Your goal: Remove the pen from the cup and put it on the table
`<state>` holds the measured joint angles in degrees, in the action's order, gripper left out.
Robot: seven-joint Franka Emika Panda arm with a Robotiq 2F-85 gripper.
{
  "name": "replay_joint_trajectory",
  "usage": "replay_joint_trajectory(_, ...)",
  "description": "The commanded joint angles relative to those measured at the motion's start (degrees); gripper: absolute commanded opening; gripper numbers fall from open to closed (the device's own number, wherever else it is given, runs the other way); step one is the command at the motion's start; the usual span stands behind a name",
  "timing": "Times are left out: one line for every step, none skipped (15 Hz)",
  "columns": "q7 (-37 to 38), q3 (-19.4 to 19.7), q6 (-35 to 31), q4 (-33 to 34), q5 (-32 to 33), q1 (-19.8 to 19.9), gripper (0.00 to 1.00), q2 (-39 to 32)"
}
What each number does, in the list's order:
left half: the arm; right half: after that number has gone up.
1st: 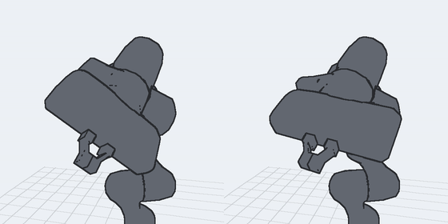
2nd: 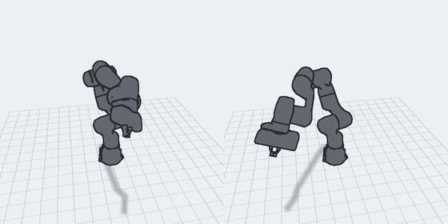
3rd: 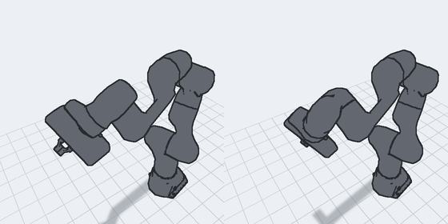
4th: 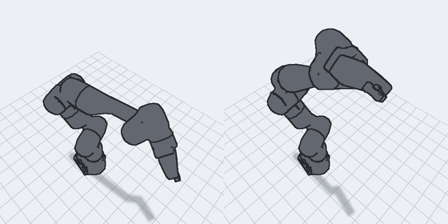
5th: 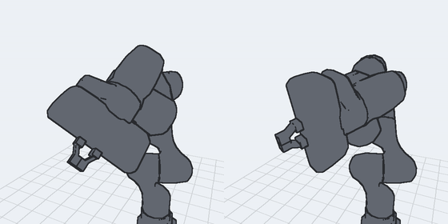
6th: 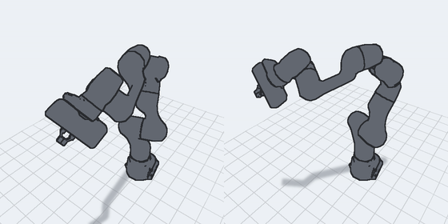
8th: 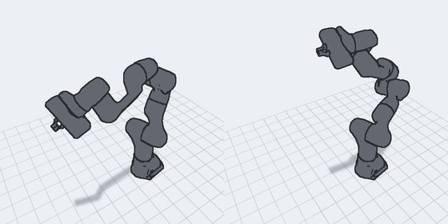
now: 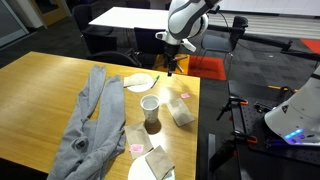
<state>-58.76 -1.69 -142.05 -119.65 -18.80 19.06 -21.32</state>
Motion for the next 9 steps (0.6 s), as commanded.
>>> replay_joint_trajectory(5.15,2.3,4.33,-3.27,3.91,-2.41,1.0,6.54)
replay_joint_trajectory(6.11,2.56,5.38,-3.48,4.75,-2.78,1.0,7.54)
replay_joint_trajectory(6.9,2.9,6.27,-3.78,5.52,-3.2,1.0,8.67)
replay_joint_trajectory(7.72,3.26,7.13,-4.03,6.25,-3.67,1.0,9.75)
replay_joint_trajectory(8.58,3.51,8.07,-4.25,6.95,-4.09,1.0,10.87)
replay_joint_trajectory(9.38,3.81,8.46,-4.51,7.63,-4.57,1.0,11.78)
replay_joint_trajectory(9.86,4.04,8.96,-4.66,8.08,-4.99,1.0,12.61)
replay_joint_trajectory(10.6,4.29,9.5,-4.79,8.75,-5.43,1.0,13.34)
replay_joint_trajectory(10.94,4.51,10.15,-4.7,9.19,-5.77,1.0,13.85)
